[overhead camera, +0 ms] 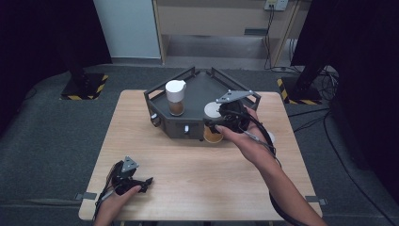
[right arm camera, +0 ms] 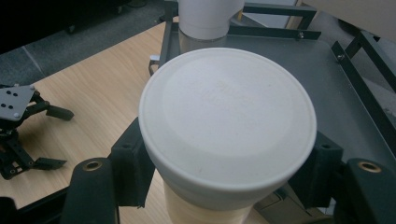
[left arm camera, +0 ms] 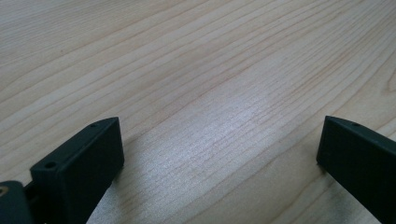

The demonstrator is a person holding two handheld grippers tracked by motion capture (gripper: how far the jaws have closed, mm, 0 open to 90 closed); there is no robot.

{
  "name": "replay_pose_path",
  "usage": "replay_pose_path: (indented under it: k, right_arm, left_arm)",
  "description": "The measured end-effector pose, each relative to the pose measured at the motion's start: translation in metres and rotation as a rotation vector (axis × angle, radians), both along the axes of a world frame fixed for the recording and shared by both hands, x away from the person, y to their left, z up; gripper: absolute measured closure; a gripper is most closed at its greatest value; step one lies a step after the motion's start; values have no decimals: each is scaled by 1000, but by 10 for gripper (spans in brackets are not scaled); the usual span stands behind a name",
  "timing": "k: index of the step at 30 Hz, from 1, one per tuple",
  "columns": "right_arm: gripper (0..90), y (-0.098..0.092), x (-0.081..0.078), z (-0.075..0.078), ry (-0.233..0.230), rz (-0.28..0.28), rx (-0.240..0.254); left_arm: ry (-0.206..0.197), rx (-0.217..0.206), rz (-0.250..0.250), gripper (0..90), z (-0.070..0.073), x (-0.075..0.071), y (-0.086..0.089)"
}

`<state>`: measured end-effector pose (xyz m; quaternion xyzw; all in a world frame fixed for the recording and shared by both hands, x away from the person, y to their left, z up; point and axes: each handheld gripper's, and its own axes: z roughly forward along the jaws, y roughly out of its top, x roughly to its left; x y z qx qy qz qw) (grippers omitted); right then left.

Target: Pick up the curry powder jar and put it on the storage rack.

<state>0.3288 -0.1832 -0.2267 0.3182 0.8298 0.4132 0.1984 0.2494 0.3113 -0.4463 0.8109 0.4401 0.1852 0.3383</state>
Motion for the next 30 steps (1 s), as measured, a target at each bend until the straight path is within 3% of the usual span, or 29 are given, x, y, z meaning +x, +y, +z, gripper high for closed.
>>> replay_pose_path:
  k: [30]
  right_arm:
    - [339,13,25,22,-14,-26,3]
  left_arm:
    - [0,1,2,0,0,0,0]
